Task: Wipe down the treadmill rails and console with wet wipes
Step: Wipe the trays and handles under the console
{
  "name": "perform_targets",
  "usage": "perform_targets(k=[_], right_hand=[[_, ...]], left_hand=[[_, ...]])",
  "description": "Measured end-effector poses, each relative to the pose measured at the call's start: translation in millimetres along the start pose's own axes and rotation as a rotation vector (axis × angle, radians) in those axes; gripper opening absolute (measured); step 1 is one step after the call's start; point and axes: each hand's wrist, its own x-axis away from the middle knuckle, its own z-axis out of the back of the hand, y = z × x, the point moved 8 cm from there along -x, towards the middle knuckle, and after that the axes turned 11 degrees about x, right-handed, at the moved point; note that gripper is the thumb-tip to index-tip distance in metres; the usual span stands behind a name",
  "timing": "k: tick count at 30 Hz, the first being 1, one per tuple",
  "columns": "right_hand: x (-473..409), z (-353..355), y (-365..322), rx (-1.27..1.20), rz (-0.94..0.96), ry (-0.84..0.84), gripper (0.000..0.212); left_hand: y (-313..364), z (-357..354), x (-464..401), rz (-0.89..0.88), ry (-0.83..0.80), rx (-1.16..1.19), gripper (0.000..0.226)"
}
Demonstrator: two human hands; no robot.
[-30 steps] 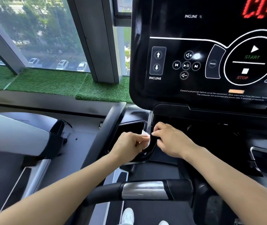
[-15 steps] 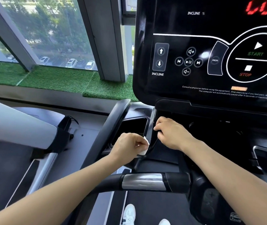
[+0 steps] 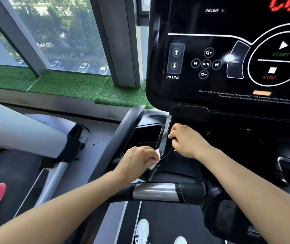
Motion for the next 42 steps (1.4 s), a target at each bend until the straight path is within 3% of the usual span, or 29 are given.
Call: perform_targets(k=[6,12,23,42], right_hand=[[-1,0,0,-0.001,0.002,0.013,0.033],[-4,-4,3,-0.020,-0.003,0.009,0.032],[-3,-1,1,-0.002,0.014,0.027,0.031],[-4,-3,5,-0.035,-0.007,0.042,0.029]], left_hand=[[7,-4,-8,-0.027,0.040,0.041,0.004],[-1,-1,-2,-0.055,-0.047,-0.039,0.005],[-1,-2,-2,-0.059,-0.066,-0.061,0.005],[3,-11,-7,-0.054,0.000,0.023,0.005]])
